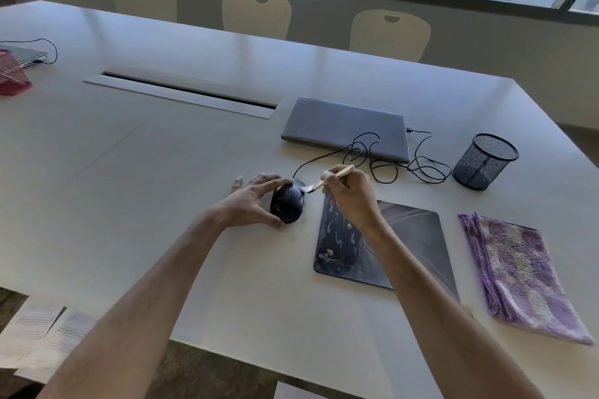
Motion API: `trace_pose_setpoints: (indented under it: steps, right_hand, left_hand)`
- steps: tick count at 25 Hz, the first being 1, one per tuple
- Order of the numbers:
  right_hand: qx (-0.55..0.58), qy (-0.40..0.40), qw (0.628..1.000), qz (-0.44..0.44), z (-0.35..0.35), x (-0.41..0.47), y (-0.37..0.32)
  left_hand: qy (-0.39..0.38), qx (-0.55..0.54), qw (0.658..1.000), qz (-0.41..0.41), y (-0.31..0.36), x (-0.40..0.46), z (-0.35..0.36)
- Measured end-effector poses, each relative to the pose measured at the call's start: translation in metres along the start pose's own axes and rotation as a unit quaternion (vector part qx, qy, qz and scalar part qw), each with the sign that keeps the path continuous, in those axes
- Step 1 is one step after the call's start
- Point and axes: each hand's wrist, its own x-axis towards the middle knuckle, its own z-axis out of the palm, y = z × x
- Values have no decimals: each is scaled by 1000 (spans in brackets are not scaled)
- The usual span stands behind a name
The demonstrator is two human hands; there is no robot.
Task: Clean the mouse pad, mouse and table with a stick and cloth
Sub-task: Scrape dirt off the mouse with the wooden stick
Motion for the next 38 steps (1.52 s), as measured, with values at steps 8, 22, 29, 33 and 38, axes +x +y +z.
trace_pose_setpoints:
  steps: [8,22,29,33,38]
  right_hand:
    - [-30,10,1000,-4,2,-1,0]
    - [-12,7,1000,14,-1,-7,-4]
    - [-2,88,996,30,-35,-10,19]
    - [-34,139,989,22,-76,-12,38]
    - [-44,196,979,28,-132,-17,59]
  left_hand:
    - [-6,1,1000,1,1,-1,-2]
    - [-11,-2,1000,3,6,-5,-4]
    - [-19,6,1000,20,7,-5,-5]
    - [4,-3,1000,31,7,0,-6]
    - [100,33,990,96,55,25,13]
